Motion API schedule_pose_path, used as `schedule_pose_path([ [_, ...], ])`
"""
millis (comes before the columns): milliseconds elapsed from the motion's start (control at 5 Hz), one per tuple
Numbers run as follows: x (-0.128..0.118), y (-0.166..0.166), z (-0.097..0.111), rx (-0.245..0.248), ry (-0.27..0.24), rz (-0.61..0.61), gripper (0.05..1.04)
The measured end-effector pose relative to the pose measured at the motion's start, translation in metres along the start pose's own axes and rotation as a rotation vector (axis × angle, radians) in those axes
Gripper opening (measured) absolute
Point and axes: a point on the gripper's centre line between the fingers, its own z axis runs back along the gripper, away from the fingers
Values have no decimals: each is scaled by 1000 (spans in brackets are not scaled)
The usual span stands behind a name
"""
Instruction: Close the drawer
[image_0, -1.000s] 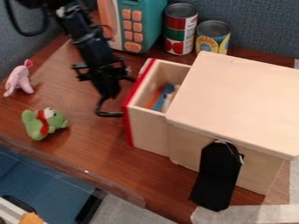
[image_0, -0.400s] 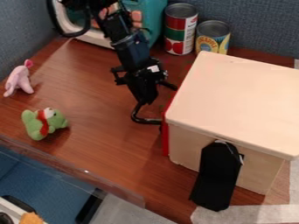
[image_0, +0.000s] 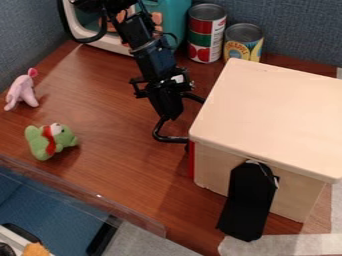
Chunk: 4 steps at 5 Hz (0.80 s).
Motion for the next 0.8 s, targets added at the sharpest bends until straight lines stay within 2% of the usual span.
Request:
schedule_pose_path([
  [200,-3,-3,11,15,-38,5,397],
  [400,-11,-2,44,86,-138,-18,709],
  [600,-24,-5,70,213,-177,-33,973],
  [800,-34,-4,75,311,-109,-1,1003],
])
